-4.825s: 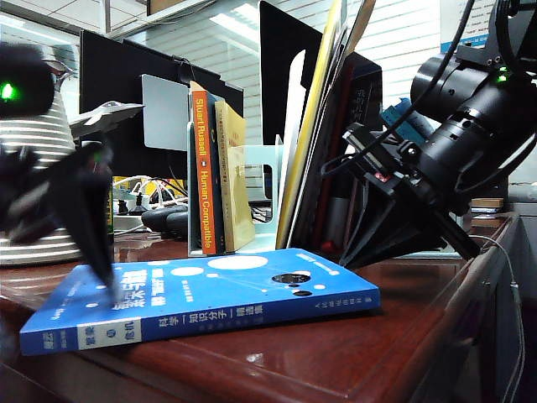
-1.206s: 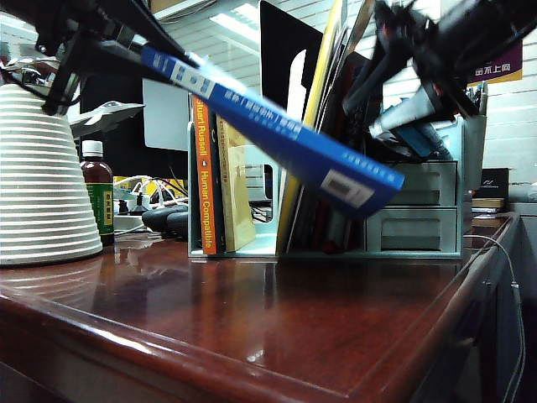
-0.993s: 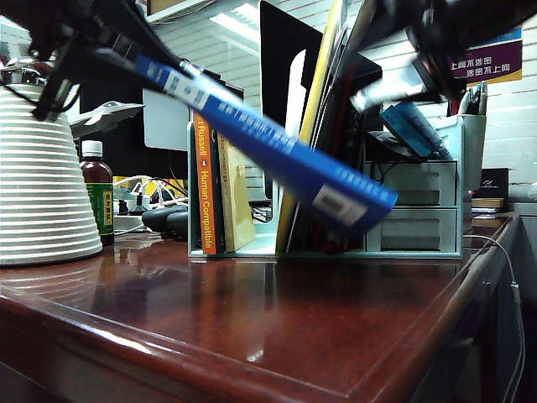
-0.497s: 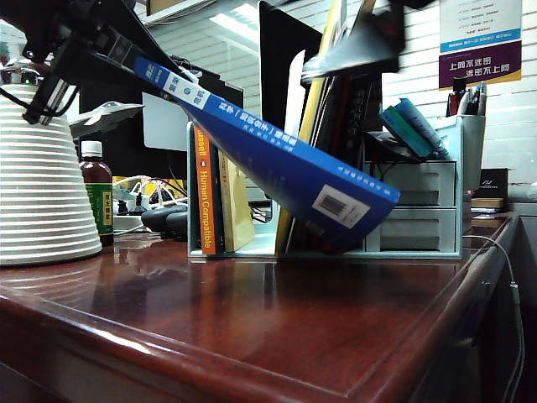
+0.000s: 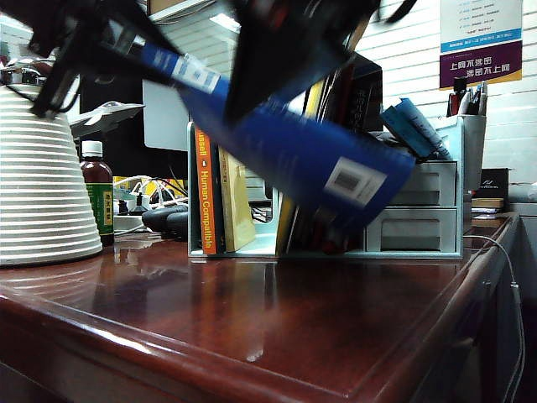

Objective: Pick up the blue book and put it on the bookshelf.

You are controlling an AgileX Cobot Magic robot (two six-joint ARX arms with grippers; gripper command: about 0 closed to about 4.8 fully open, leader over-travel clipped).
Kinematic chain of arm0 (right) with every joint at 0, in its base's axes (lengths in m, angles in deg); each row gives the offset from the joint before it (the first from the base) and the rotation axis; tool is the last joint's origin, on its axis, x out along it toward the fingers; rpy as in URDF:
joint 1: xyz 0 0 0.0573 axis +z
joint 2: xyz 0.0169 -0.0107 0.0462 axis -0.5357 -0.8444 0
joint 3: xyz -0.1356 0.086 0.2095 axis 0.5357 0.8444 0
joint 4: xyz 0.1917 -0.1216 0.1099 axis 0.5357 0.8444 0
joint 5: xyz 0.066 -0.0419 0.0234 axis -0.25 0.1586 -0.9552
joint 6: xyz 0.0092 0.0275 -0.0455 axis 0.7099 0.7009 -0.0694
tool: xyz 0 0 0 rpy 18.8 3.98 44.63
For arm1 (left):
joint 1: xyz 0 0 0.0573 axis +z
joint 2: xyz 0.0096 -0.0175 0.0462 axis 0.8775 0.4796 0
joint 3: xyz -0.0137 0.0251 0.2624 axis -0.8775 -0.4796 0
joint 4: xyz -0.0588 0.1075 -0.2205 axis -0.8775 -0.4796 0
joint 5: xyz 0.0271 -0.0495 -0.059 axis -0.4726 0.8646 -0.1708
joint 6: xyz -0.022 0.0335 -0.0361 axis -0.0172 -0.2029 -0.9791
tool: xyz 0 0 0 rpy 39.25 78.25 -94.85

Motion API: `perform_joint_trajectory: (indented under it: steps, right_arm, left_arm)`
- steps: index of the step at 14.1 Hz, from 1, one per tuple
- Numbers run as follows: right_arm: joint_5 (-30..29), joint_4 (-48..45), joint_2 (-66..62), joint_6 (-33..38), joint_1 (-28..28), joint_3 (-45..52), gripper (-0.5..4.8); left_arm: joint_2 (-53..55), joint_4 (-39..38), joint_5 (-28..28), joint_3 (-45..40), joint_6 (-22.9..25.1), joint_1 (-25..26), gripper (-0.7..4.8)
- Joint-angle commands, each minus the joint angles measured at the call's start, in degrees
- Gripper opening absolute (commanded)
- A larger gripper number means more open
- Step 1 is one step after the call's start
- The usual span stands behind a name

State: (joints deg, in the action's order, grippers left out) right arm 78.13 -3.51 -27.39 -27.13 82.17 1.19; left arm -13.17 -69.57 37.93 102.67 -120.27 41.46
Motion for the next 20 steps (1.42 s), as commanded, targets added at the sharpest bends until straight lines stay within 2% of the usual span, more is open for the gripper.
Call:
perform_joint_trajectory:
  steps: [1,2,3,4,5,6,7,10,13,17,20]
  right_arm:
    - [7.93,-3.85,-3.52,0.22,0.81,-0.2,3.93]
    - [10.91,-4.61,-3.43,0.22,0.92,-0.26,2.46]
    - [11.32,-4.92,-2.97,0.24,0.94,-0.39,1.08]
    - [11.32,-5.51,-2.56,0.22,0.94,-0.42,0.3]
    - [11.78,-5.7,-2.05,0.2,1.01,-0.44,-0.05]
    - [12.24,-5.6,-1.68,0.22,1.68,-0.44,-0.05]
    - [12.9,-5.46,-1.05,0.2,1.7,-0.44,-0.05]
    - [15.78,-6.69,2.05,0.24,2.19,-0.44,-0.05]
    - [17.79,-6.91,6.08,1.03,2.16,-0.44,-0.05]
    - [17.88,-15.32,11.76,3.04,2.16,-0.44,-0.05]
    - [17.9,-27.56,13.44,3.02,2.14,-0.44,-0.05]
  left_arm:
    - [-0.72,5.57,3.52,0.81,-0.61,0.04,-0.05]
    - [-0.72,5.42,3.78,0.81,-0.61,0.04,-0.06]
    - [-0.72,5.42,3.61,0.81,-0.61,0.04,-0.05]
    - [-0.72,5.55,3.72,0.81,-0.57,0.04,-0.04]
    - [-0.72,5.75,4.39,0.81,-0.37,0.04,0.94]
    - [-0.72,5.97,4.94,0.81,-0.37,0.07,2.6]
    - [-0.72,6.23,5.64,0.81,-0.37,0.07,4.73]
    - [-0.81,9.38,5.81,0.81,-0.37,0.15,4.79]
    - [-2.1,17.75,5.11,0.81,-1.25,0.2,4.79]
    - [-3.85,33.11,3.61,0.83,-2.1,0.22,4.79]
    - [-4.55,50.21,0.81,0.83,-2.12,0.22,4.79]
